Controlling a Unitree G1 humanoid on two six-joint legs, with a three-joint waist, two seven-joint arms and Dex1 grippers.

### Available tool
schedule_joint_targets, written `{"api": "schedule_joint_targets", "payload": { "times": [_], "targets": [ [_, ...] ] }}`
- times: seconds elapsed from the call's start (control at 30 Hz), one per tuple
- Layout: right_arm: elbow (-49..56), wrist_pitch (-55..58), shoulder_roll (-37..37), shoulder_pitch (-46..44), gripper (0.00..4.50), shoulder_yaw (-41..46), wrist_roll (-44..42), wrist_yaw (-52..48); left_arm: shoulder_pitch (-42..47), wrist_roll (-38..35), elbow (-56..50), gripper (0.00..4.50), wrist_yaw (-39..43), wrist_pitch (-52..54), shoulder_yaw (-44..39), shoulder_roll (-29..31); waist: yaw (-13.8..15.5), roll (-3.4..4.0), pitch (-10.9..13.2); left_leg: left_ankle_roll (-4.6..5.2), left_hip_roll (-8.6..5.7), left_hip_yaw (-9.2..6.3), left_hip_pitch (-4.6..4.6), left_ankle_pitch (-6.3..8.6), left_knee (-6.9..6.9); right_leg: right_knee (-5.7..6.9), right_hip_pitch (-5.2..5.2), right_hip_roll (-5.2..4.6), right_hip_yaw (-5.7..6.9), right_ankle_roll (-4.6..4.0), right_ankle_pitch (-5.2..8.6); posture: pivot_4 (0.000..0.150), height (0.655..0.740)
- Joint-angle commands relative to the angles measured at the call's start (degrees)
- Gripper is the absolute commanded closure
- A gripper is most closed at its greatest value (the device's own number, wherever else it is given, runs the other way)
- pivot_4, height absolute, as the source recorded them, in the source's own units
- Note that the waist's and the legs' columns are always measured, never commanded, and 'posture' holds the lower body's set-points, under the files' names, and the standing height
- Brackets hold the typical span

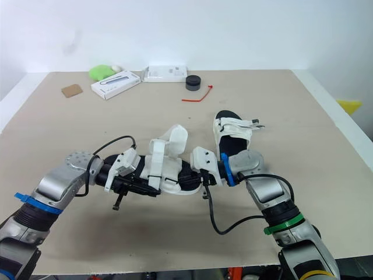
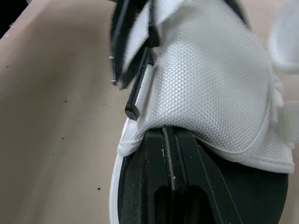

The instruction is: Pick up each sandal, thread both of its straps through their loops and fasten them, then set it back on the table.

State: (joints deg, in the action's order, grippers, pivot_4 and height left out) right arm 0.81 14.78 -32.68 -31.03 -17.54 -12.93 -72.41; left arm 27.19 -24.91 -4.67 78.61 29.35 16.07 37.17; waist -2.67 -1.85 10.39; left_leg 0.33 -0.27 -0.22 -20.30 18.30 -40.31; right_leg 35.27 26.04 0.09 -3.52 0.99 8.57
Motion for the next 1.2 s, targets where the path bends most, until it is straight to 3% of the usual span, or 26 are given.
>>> {"api": "schedule_joint_targets", "payload": {
  "times": [0.03,0.23,0.6,0.93,1.2],
  "targets": [
    [2.8,-0.7,0.5,-0.6,4.5,0.5,-0.5,0.3,-3.7,-1.7,-5.8,4.47,-1.7,1.8,-1.0,0.8,0.0,0.0,0.0,0.0,0.0,-0.02,-0.02,0.0,0.0,0.0,0.03,0.0,0.0,0.0,0.0,0.15,0.74],
    [-2.8,-3.8,1.7,-2.5,4.5,-0.4,4.0,3.2,-9.2,-1.2,-8.5,4.47,-6.6,2.7,-2.9,0.8,0.1,0.0,0.0,0.0,-0.01,-0.01,-0.01,0.0,-0.01,0.01,0.03,-0.02,0.0,0.03,0.01,0.15,0.74],
    [-10.0,-8.6,1.1,-1.3,4.5,-2.5,7.5,1.6,-11.0,-2.4,-10.8,4.47,-8.8,4.0,-4.1,1.4,0.1,-0.03,0.0,-0.01,-0.01,0.02,0.11,-0.04,-0.03,0.01,-0.1,-0.02,-0.01,0.08,-0.04,0.15,0.74],
    [-11.1,-9.5,1.1,-2.0,4.5,-2.6,7.3,1.6,-15.9,-8.3,-19.9,4.47,-14.7,11.4,-8.1,2.5,0.0,-0.05,-0.1,-0.01,0.02,-0.01,0.19,-0.04,-0.03,0.01,-0.15,-0.01,0.01,0.08,-0.04,0.15,0.74],
    [-11.3,-9.8,1.3,-2.2,4.5,-2.6,7.2,1.7,-18.2,-8.6,-22.8,4.47,-20.2,11.8,-9.8,2.4,0.1,-0.05,-0.1,-0.02,0.02,0.0,0.22,-0.04,-0.03,0.02,-0.16,-0.01,0.0,0.07,-0.05,0.15,0.74]
  ]
}}
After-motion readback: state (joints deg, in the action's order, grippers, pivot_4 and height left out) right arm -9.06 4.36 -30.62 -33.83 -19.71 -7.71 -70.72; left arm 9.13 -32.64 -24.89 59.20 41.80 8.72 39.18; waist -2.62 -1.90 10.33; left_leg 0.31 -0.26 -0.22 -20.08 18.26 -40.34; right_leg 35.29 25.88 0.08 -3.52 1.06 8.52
